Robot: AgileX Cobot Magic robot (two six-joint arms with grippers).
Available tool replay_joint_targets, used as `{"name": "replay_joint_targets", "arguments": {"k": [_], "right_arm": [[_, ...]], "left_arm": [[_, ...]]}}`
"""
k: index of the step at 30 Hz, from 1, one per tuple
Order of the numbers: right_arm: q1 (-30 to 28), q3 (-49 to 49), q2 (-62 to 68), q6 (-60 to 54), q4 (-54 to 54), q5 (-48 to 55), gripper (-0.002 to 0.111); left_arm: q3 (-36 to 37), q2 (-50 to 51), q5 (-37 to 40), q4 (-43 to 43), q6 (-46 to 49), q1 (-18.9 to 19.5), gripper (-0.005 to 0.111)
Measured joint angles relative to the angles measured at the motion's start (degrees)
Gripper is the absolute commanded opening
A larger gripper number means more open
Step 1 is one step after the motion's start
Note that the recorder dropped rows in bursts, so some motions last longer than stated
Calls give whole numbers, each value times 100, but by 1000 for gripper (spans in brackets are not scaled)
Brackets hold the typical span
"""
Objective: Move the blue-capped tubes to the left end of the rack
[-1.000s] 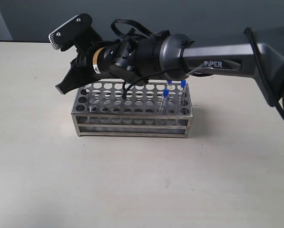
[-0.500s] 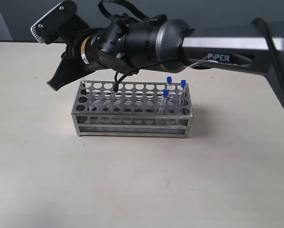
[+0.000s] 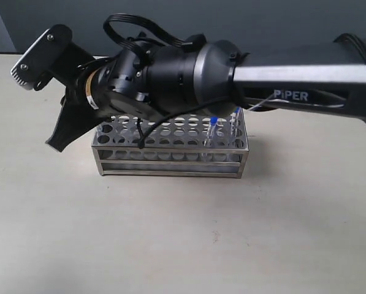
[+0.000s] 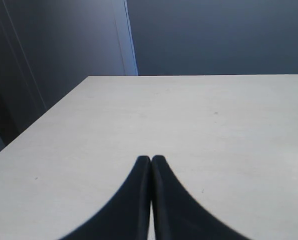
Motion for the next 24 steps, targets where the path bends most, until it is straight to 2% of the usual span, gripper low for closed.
{"name": "replay_joint_targets", "arguments": {"k": [15,24], "right_arm": [[-100,60,0,33,105,183,0],[-61,399,-22,9,90,-139,0]], "left_arm": [[0,0,0,0,0,0,0],[0,0,0,0,0,0,0]]}}
